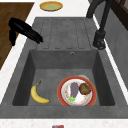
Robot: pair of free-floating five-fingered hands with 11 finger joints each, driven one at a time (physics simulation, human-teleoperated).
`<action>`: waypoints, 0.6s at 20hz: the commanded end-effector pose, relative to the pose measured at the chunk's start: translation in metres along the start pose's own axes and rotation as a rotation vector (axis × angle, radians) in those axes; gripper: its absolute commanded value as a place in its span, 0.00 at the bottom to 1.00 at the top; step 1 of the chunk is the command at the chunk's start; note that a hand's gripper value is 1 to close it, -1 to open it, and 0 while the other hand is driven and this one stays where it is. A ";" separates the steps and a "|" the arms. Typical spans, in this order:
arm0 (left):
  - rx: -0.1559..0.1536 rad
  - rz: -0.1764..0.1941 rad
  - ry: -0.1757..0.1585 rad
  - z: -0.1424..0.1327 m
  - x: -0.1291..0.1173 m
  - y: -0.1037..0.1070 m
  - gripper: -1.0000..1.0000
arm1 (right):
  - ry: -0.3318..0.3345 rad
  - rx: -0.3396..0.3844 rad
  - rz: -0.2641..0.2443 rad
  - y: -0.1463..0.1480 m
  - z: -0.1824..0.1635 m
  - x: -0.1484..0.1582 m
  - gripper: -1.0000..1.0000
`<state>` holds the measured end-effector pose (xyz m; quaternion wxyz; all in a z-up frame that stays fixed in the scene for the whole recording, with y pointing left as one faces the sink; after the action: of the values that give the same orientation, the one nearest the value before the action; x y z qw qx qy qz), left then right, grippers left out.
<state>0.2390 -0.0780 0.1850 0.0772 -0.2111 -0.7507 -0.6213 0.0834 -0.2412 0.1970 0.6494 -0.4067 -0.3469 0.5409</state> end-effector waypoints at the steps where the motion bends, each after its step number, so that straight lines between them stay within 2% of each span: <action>1: -0.092 0.034 -0.089 0.002 -0.003 -0.007 0.00 | 0.000 0.000 0.000 0.000 0.000 0.000 0.50; 6: -0.086 0.032 -0.055 -0.004 -0.002 -0.003 0.00 | 0.000 0.000 0.000 0.000 0.000 0.000 0.50; 8: -0.090 0.034 -0.054 -0.005 -0.003 -0.003 0.00 | 0.000 0.000 0.000 0.000 0.000 0.000 0.50; 9: -0.084 0.034 -0.061 -0.007 -0.004 -0.003 0.00 | 0.000 0.000 0.000 0.000 0.000 0.000 0.50; 12: -0.059 0.016 -0.056 -0.018 -0.014 -0.003 0.00 | 0.000 0.000 0.000 0.000 0.000 0.000 0.50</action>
<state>0.2424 -0.0881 0.1813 0.0789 -0.2146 -0.7478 -0.6233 0.0834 -0.2412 0.1970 0.6494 -0.4067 -0.3469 0.5409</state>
